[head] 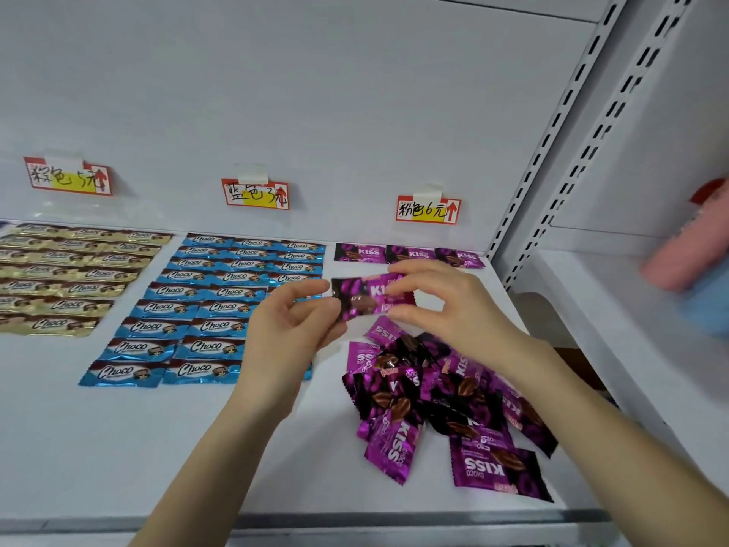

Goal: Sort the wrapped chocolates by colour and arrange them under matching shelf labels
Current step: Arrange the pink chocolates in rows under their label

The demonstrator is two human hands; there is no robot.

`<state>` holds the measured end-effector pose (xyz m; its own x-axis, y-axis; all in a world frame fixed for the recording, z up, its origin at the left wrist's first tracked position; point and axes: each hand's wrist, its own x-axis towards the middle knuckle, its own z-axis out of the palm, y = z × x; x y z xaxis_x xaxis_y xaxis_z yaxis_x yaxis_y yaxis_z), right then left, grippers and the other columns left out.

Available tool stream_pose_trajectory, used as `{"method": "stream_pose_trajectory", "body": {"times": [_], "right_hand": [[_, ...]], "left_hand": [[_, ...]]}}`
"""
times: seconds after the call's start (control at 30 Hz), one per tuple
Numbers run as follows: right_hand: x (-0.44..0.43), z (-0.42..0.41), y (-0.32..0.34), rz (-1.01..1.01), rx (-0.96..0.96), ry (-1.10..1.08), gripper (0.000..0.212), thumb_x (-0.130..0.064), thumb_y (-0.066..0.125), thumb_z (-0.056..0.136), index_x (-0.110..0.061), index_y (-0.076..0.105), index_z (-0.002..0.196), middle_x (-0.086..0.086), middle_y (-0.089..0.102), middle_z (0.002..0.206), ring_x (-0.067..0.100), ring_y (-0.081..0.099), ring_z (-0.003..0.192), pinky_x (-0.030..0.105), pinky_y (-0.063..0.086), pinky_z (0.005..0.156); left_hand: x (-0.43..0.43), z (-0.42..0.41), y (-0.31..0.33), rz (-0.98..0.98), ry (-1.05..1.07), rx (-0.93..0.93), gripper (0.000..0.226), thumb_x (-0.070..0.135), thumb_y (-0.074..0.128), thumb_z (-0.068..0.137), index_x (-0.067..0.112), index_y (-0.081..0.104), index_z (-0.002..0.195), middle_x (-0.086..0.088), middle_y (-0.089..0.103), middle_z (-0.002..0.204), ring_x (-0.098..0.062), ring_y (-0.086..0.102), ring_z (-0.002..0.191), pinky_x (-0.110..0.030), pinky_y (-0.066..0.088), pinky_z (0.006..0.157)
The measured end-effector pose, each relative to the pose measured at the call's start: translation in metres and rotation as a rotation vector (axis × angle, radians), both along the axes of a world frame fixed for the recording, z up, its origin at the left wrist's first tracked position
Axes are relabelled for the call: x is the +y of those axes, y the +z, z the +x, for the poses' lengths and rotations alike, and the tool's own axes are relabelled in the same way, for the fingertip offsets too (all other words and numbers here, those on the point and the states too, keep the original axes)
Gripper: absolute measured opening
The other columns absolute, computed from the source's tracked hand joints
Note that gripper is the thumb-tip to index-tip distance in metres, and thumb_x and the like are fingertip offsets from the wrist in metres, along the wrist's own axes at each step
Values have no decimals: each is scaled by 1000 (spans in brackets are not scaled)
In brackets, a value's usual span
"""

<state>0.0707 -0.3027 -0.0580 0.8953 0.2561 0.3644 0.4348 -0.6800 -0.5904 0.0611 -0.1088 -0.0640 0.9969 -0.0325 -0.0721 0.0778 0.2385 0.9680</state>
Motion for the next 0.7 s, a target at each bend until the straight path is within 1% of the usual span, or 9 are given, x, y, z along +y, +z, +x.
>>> {"method": "stream_pose_trajectory", "body": {"times": [0.07,0.17,0.23,0.3,0.37,0.43,0.53,0.63,0.7], "right_hand": [[-5,21,-8,48,61,-88,20,-21,70,80,-22,69,100,-27,52,104,-1,49,105,2,34,84],[-9,54,-24,-50,145,-157,23,-21,67,83,-13,67,105,-7,61,109,11,52,108,7,33,77],[-6,69,-35,-189,177,-137,26,-23,65,85,-10,67,107,3,63,112,17,53,107,16,34,82],[-2,78,-44,-297,171,-121,28,-26,61,87,-10,66,110,6,63,112,21,54,107,25,36,85],[-2,81,-50,-364,127,-132,29,-27,58,89,-11,65,113,7,60,117,23,50,112,29,35,90],[-2,82,-53,-391,88,-132,30,-27,55,91,-13,64,115,6,58,121,22,46,116,29,33,93],[0,86,-55,-409,74,-86,28,-24,52,93,-13,65,114,4,63,114,20,50,110,27,36,88],[0,93,-50,-389,82,-79,26,-21,52,93,-10,66,111,6,65,110,20,52,108,29,37,87],[1,96,-48,-399,89,-70,25,-20,52,92,-8,67,109,7,65,108,21,53,106,31,39,87]], "left_hand": [[1,-3,-12,234,39,-140,12,10,63,87,19,62,94,3,72,82,-6,69,77,-15,54,64],[1,-16,-30,637,-4,-484,11,14,67,85,13,69,96,12,68,91,0,62,87,-8,47,78],[-1,-22,-38,859,-132,-701,22,21,69,81,6,73,96,3,71,95,-4,59,93,-11,42,84],[-3,-26,-41,980,-283,-757,32,28,68,76,7,73,99,-6,71,103,-16,64,102,-15,40,90],[-4,-27,-43,1032,-362,-731,35,31,66,75,10,73,102,-6,70,108,-22,64,104,-18,42,92],[-3,-27,-43,1031,-395,-695,35,33,64,77,13,72,105,-4,69,111,-20,64,104,-20,39,92],[-2,-25,-44,977,-418,-651,36,36,62,81,16,70,111,-1,66,118,-14,58,109,-9,30,92],[-2,-24,-47,968,-401,-656,34,32,67,83,18,68,114,0,63,123,-8,52,112,-5,24,93],[-2,-24,-48,966,-395,-656,34,31,68,83,18,68,115,0,63,123,-10,53,114,-5,24,93]]}}
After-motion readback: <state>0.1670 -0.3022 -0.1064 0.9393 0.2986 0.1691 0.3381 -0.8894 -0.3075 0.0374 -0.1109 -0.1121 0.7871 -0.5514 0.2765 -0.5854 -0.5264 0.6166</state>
